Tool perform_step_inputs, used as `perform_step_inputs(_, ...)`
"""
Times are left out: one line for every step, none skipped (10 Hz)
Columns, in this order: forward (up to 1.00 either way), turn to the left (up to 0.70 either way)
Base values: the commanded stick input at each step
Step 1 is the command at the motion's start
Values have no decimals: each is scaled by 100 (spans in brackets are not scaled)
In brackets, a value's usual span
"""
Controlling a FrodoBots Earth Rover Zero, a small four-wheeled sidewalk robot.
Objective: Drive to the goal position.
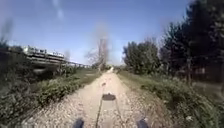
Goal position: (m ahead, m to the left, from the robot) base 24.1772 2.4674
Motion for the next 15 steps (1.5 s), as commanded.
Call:
perform_step_inputs(70, 0)
perform_step_inputs(70, 0)
perform_step_inputs(70, 0)
perform_step_inputs(70, 0)
perform_step_inputs(70, 0)
perform_step_inputs(70, 0)
perform_step_inputs(70, 0)
perform_step_inputs(70, 0)
perform_step_inputs(70, 0)
perform_step_inputs(70, 0)
perform_step_inputs(70, 0)
perform_step_inputs(70, 0)
perform_step_inputs(70, 0)
perform_step_inputs(70, 0)
perform_step_inputs(70, 0)
